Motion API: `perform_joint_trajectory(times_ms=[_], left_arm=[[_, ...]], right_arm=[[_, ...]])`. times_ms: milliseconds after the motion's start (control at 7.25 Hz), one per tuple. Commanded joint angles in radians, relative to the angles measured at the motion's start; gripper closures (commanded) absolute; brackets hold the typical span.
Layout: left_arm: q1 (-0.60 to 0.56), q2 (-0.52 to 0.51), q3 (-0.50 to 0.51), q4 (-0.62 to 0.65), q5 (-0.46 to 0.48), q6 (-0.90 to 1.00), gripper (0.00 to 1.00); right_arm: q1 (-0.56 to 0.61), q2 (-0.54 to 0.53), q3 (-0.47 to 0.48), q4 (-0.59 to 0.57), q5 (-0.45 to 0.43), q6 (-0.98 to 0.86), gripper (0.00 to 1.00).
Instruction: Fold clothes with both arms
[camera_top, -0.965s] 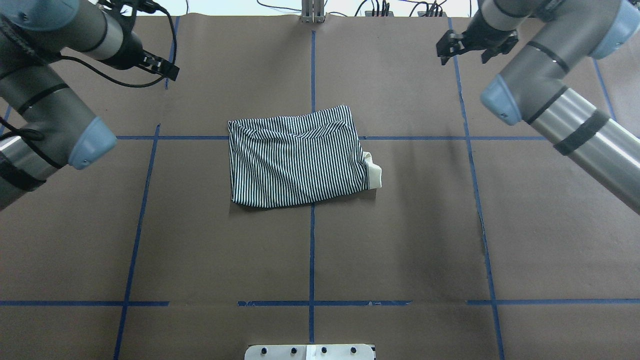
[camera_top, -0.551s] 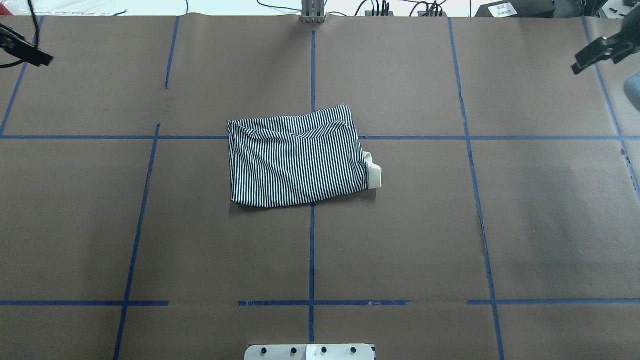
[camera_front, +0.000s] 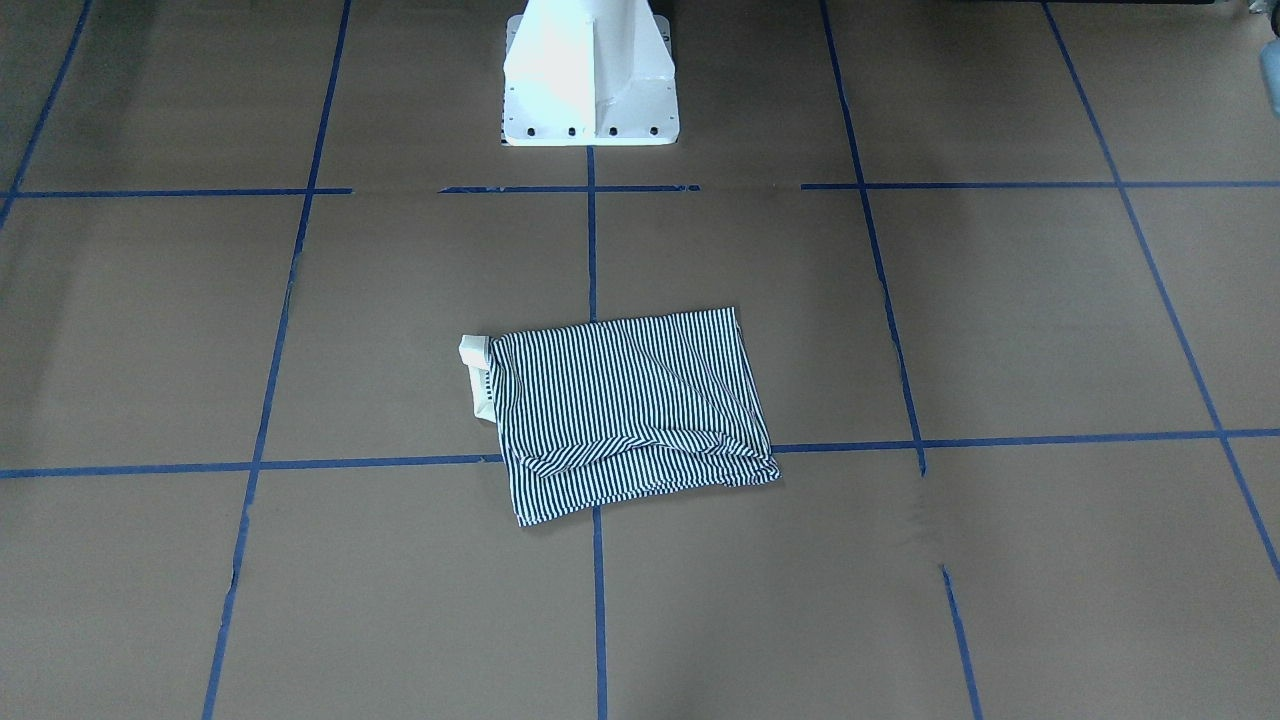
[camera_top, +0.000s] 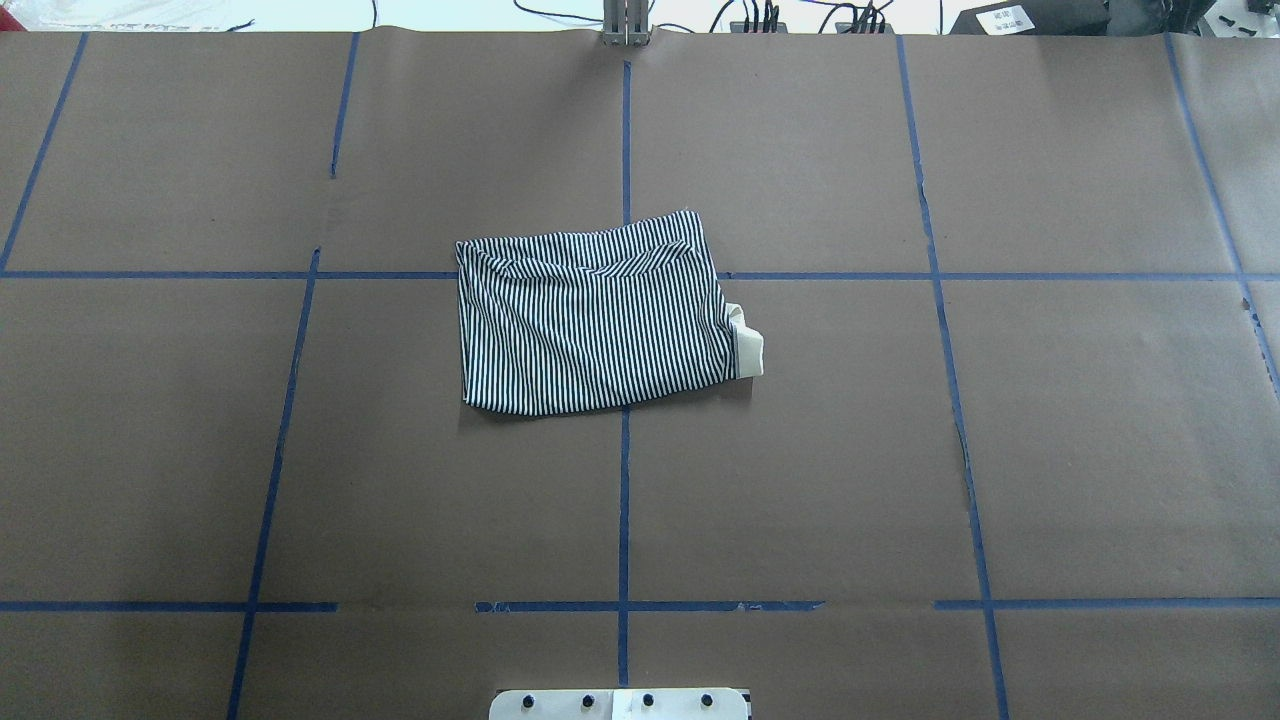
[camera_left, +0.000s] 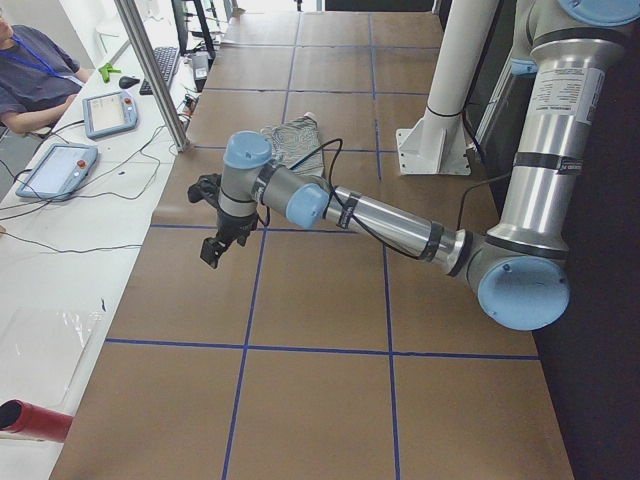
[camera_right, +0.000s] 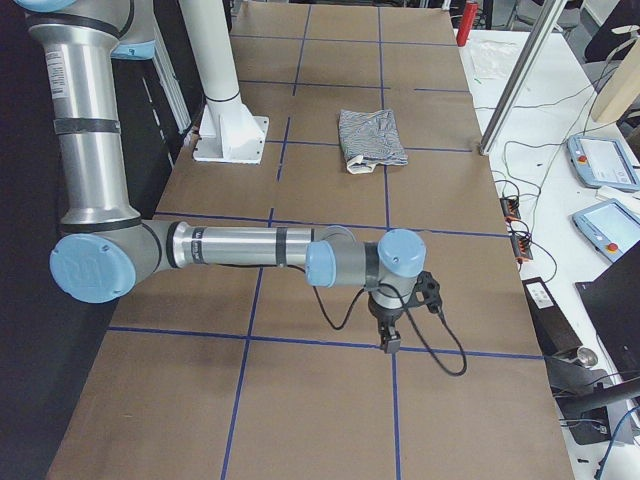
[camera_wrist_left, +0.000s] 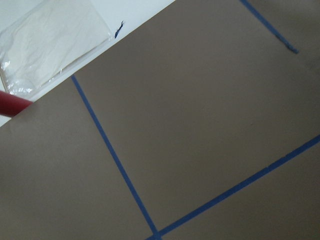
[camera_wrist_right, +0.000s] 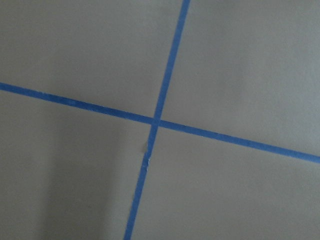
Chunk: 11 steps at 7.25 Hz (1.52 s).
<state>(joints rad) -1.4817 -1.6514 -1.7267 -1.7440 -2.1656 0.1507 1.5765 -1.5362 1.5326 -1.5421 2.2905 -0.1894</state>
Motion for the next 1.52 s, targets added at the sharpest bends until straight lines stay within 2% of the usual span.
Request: perform_joint_trajectory(times_ms=[0,138,276,965,1379], left_arm=[[-0.129,0.068,0.059,0.02,-0.124,0.004,0.0],[-0.127,0.09,0.056,0.105,-0.228,0.004,0.0],[-0.127,0.111,0.049,0.13,-0.24,0.004,0.0],[-0.127,0.127,0.047,0.172,-0.238,0.001,0.0],[-0.123,0.134,0.038,0.162,-0.192,0.0,0.0]], right_arm=[[0.048,-0.085,0.073,0.027,-0.002,0.019,0.0],[0.048,-0.111,0.142,-0.011,0.001,0.077,0.0],[0.047,-0.129,0.191,-0.042,0.007,0.085,0.0],[0.043,-0.157,0.198,-0.055,0.01,0.084,0.0],[0.043,-0.159,0.198,-0.053,0.01,0.084,0.0]])
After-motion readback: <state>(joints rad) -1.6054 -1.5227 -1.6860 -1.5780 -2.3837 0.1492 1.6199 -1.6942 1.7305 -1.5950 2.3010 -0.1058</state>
